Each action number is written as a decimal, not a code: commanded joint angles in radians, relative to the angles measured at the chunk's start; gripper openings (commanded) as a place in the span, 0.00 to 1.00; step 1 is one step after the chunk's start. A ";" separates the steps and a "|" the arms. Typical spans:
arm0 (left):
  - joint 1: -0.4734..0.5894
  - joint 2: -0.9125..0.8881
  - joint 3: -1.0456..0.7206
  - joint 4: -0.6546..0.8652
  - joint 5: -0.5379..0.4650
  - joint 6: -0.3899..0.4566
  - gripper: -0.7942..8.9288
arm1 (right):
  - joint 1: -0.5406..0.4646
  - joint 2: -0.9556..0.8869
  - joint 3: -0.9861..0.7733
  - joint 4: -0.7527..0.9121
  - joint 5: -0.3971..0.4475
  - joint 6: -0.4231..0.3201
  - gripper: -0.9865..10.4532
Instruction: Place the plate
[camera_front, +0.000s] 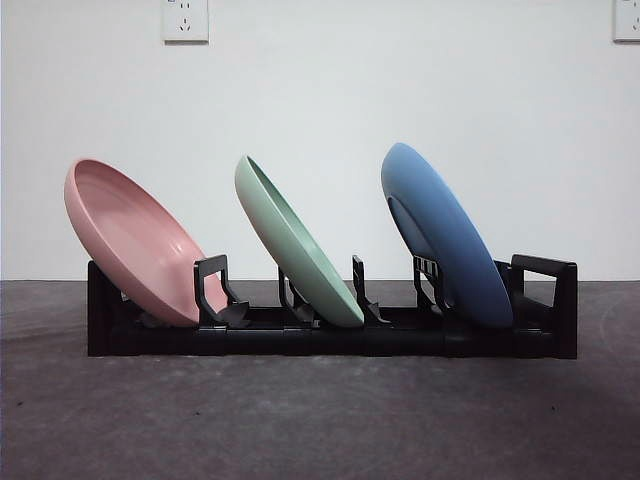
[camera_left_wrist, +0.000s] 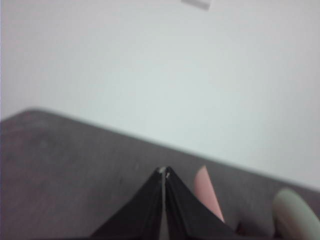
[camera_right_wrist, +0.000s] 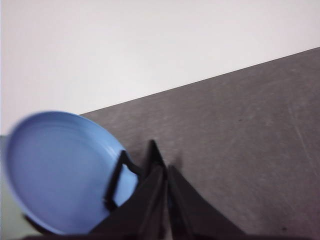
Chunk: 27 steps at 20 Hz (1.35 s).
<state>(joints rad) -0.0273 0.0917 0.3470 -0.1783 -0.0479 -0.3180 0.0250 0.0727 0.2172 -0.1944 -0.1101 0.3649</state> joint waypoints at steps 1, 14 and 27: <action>0.000 0.084 0.122 -0.128 0.040 0.024 0.09 | 0.000 0.077 0.111 -0.077 -0.017 0.002 0.10; -0.003 0.543 0.495 -0.598 0.342 0.124 0.09 | 0.017 0.565 0.561 -0.492 -0.246 -0.246 0.10; -0.021 0.737 0.582 -0.771 0.342 0.198 0.50 | 0.172 0.931 0.781 -0.706 -0.256 -0.292 0.35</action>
<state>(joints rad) -0.0444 0.8238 0.9089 -0.9588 0.2882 -0.1318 0.1955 0.9947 0.9771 -0.9176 -0.3645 0.0513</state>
